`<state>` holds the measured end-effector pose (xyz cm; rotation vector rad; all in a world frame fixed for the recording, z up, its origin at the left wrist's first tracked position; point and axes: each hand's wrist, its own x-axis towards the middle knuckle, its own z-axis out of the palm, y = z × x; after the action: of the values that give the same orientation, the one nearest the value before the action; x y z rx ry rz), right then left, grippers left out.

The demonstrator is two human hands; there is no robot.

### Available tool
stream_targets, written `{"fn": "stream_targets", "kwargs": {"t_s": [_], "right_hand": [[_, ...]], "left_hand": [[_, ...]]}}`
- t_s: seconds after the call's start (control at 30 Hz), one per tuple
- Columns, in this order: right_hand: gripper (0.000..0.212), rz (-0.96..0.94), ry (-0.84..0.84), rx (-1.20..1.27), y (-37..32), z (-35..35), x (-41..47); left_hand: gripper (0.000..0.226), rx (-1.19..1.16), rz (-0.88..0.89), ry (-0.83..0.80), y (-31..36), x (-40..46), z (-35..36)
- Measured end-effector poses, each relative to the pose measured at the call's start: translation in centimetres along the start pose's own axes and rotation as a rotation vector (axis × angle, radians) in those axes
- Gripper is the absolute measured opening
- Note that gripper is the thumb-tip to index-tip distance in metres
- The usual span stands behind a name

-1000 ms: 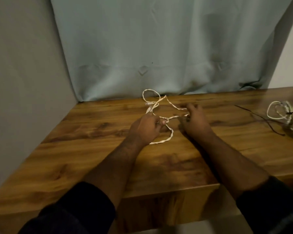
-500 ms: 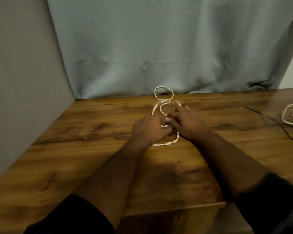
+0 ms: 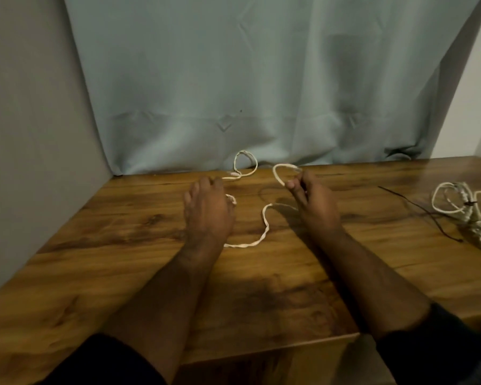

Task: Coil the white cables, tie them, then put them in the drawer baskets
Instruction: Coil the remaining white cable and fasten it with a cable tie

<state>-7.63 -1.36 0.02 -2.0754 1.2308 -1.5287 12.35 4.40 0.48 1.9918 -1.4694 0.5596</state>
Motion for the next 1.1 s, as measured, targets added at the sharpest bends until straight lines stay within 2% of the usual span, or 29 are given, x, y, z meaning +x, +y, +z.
{"fn": "stream_targets", "kwargs": {"t_s": [0.07, 0.13, 0.17, 0.23, 0.3, 0.33, 0.4, 0.43, 0.5, 0.53, 0.57, 0.63, 0.7, 0.8, 0.9, 1.1], "right_hand": [[0.019, -0.077, -0.092, 0.025, -1.1, 0.5, -0.5], [0.015, -0.164, -0.16, 0.021, -1.9, 1.2, -1.0], [0.013, -0.2, -0.19, 0.026, -2.4, 1.4, -1.3], [0.009, -0.262, -0.248, 0.032, -3.1, 1.5, -1.7], [0.011, -0.317, -0.344, 0.024, -3.4, 1.6, -1.9], [0.013, -0.308, -0.41, 0.019, -3.6, 1.6, -2.1], [0.011, -0.27, -0.46, 0.004, -3.9, 1.7, -2.4], [0.01, -0.283, -0.394, 0.009, -4.1, 1.6, -2.3], [0.007, -0.324, -0.139, 0.037, -4.1, 1.1, -1.8], [0.015, -0.337, -0.038, 0.026, -3.9, 0.8, -1.4], [0.025, -0.351, -0.005, -0.011, -3.8, 0.6, -1.2], [0.031, -0.338, -0.092, -0.154, -3.5, 0.4, -1.2], [0.027, -0.272, -0.165, -0.243, -3.5, 0.5, -1.5], [0.014, -0.197, -0.072, -0.217, -3.6, 0.8, -1.2], [0.023, -0.182, -0.057, -0.11, -3.7, 0.9, -1.2], [0.024, -0.14, -0.053, -0.227, -3.3, 1.3, -1.2]], "left_hand": [[0.03, -0.06, 0.232, 0.088, 1.1, -0.3, -0.2], [0.031, -0.229, 0.369, 0.067, 2.0, -0.7, 0.2], [0.036, -0.393, 0.332, 0.008, 2.2, -0.7, 0.7], [0.042, -0.868, 0.078, -0.132, 2.3, -0.5, 0.5], [0.028, -1.233, -0.186, -0.213, 1.9, 0.0, 0.6], [0.019, -1.308, -0.232, -0.245, 1.7, 0.1, 0.6], [0.017, -1.313, -0.19, -0.243, 1.7, 0.1, 0.5], [0.02, -1.29, -0.155, -0.221, 1.7, -0.1, 0.6], [0.024, -1.225, -0.087, -0.2, 1.8, -0.2, 0.9], [0.026, -1.202, -0.059, -0.216, 2.0, -0.3, 0.9], [0.028, -1.181, -0.032, -0.239, 2.3, -0.4, 1.0], [0.027, -1.183, 0.01, -0.251, 2.8, -0.5, 0.9], [0.021, -1.274, -0.018, -0.278, 3.4, -0.7, 0.2], [0.027, -1.642, -0.21, -0.485, 3.9, -0.8, -1.7], [0.026, -1.888, -0.26, -0.635, 3.8, -0.7, -2.6], [0.007, -1.824, -0.384, -0.564, 4.0, -0.7, -2.5]]}}
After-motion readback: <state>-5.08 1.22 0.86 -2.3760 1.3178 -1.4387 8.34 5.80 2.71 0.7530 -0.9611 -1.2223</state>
